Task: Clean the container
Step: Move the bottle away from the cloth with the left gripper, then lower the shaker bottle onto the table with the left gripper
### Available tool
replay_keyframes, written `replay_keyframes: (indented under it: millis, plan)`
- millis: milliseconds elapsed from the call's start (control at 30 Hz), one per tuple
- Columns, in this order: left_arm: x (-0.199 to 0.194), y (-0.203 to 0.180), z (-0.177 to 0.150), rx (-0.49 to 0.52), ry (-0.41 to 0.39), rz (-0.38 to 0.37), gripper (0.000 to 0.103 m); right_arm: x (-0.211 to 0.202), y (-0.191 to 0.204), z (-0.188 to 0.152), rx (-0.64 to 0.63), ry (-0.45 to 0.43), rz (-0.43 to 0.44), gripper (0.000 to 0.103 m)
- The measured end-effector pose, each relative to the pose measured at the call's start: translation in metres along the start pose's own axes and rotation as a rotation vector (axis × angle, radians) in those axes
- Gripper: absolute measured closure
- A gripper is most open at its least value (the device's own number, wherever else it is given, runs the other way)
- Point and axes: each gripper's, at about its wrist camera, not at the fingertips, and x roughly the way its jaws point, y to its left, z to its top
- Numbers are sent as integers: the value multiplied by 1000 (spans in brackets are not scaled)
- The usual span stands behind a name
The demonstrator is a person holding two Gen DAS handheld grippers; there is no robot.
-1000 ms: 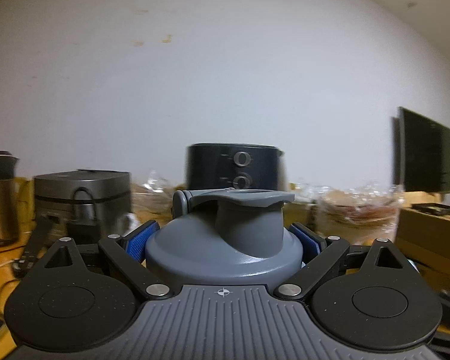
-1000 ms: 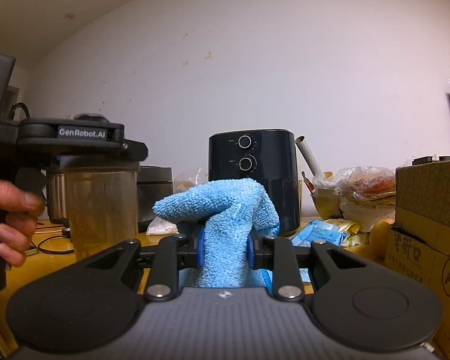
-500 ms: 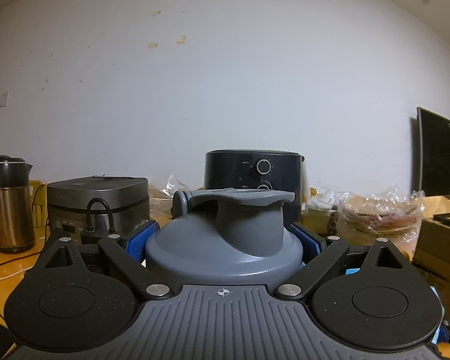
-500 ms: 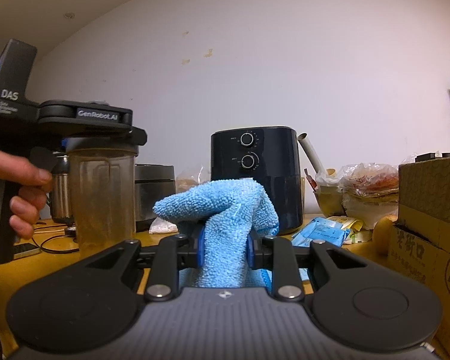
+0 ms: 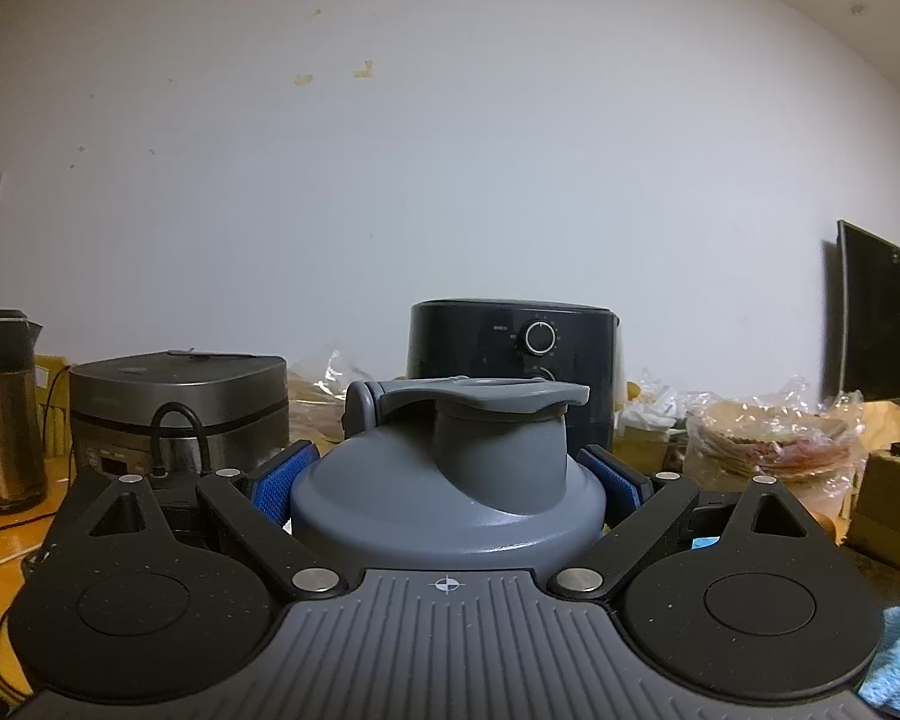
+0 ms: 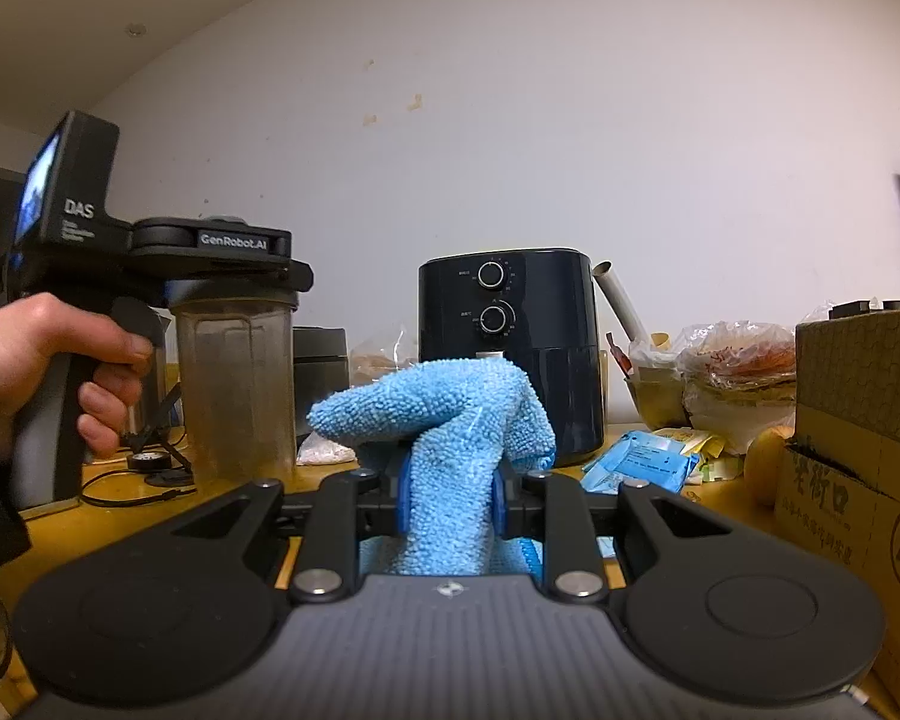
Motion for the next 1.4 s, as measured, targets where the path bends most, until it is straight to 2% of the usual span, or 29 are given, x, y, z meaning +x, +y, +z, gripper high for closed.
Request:
replay_keyframes:
  millis: [633,1200,1400]
  plan:
    - [48,8,-7,11,-16,-54,9,2,1,0,-3,14,-2,82]
    - [71,23,-25,-23,-77,-14,9,4,2,1,-8,23,-6,82]
    - [80,21,-26,28,-120,0,9,3,3,0,-6,24,-7,82]
